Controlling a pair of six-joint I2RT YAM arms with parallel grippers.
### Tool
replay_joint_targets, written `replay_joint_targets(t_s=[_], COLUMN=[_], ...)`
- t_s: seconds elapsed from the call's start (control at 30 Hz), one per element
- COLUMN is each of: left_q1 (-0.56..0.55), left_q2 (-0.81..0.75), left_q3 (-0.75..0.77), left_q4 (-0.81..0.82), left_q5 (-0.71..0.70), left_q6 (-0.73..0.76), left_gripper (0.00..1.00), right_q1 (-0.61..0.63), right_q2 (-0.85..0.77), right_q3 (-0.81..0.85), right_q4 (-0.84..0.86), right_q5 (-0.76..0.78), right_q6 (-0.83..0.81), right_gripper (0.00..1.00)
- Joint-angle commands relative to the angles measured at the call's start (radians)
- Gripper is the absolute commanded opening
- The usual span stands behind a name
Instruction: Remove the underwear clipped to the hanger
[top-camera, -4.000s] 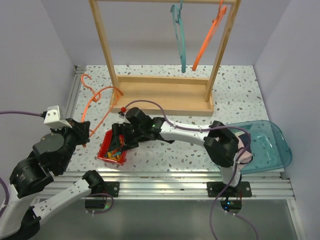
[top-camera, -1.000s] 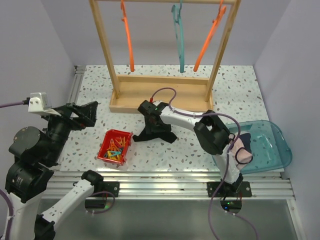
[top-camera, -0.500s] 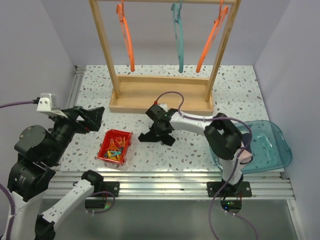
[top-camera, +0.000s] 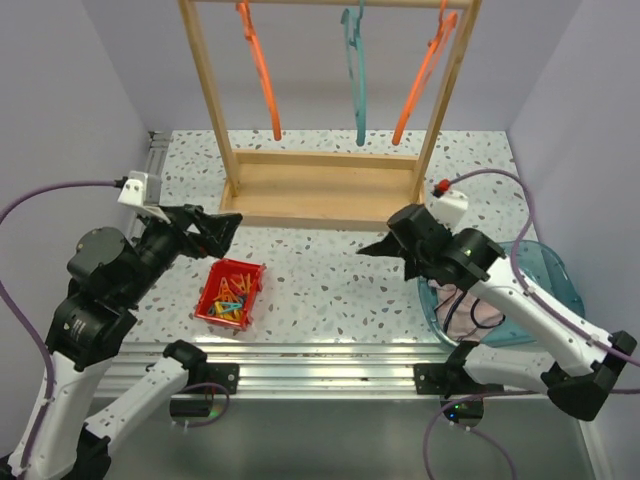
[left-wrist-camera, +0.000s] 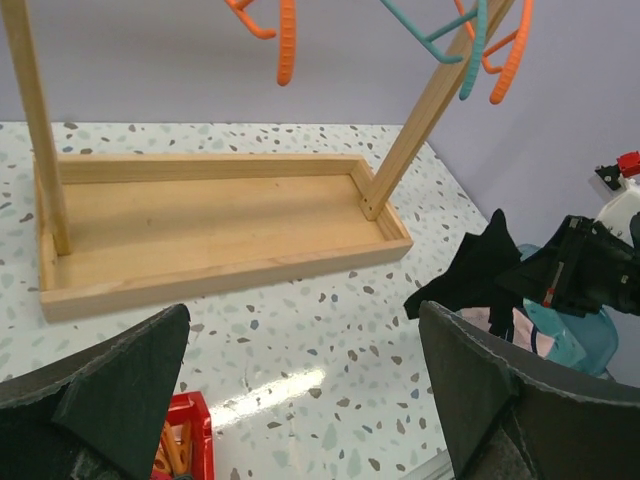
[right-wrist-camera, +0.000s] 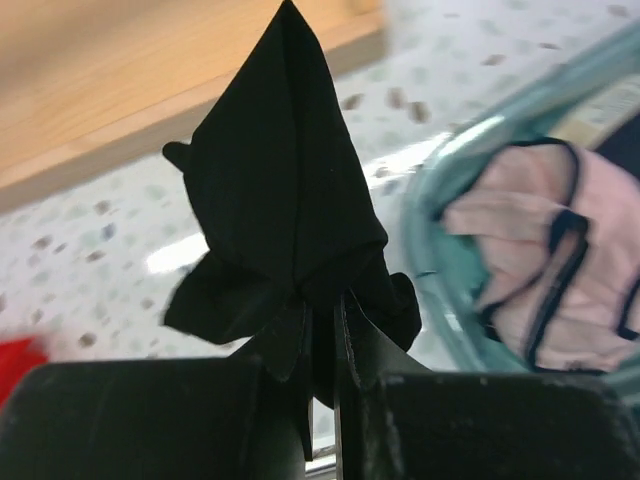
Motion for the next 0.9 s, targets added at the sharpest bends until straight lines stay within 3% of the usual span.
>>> replay_joint_targets(t_s=[0.0,0.3,0.33,0.37,0.43,0.47,0.5,0.63,0.77,0.87], left_q1=[0.004,0.004,0.004,0.004,0.004,0.004,0.004,0.004,0.004,0.006], left_q2=[0.029,0.104,0.106,0.107,0.113,0.113,0.121,0.132,0.15,0.162], left_q3=[-0.03,-0.077,-0.078,-0.081,-0.078,-0.074,-0.072,-0.061,-0.049,-0.046], left_q4=[0.082,0.115,0.119,0.121,0.121,0.118,0.112,0.099,0.075,0.067], left_q5=[0.099,0.2,0.203,0.205,0.208,0.206,0.203,0.195,0.182,0.174], left_q6=[-0.01,0.002,0.002,0.004,0.008,0.011,0.014,0.021,0.022,0.025], left_gripper=[1.0,1.0,1.0,1.0,1.0,1.0,1.0,1.0,1.0,1.0], right_q1=[-0.104,-0.4,-0.419,-0.44,-0.454,-0.459,-0.46,-0.463,-0.463,-0.463], right_q2=[-0.042,-0.151,-0.156,-0.161,-0.162,-0.164,-0.167,-0.182,-0.184,-0.156], right_q3=[-0.027,-0.195,-0.203,-0.211,-0.186,-0.171,-0.154,-0.052,0.067,0.143], right_q4=[-0.365,-0.311,-0.303,-0.295,-0.264,-0.264,-0.254,-0.192,-0.07,-0.08], right_q5=[0.195,0.077,0.058,0.051,0.034,0.037,0.035,-0.012,-0.219,-0.369], right_q6=[0.24,0.15,0.139,0.116,0.064,0.052,0.033,-0.127,-0.326,-0.413], right_gripper=[0.0,0.0,0.09,0.45,0.67,0.88,0.99,0.99,0.99,0.99])
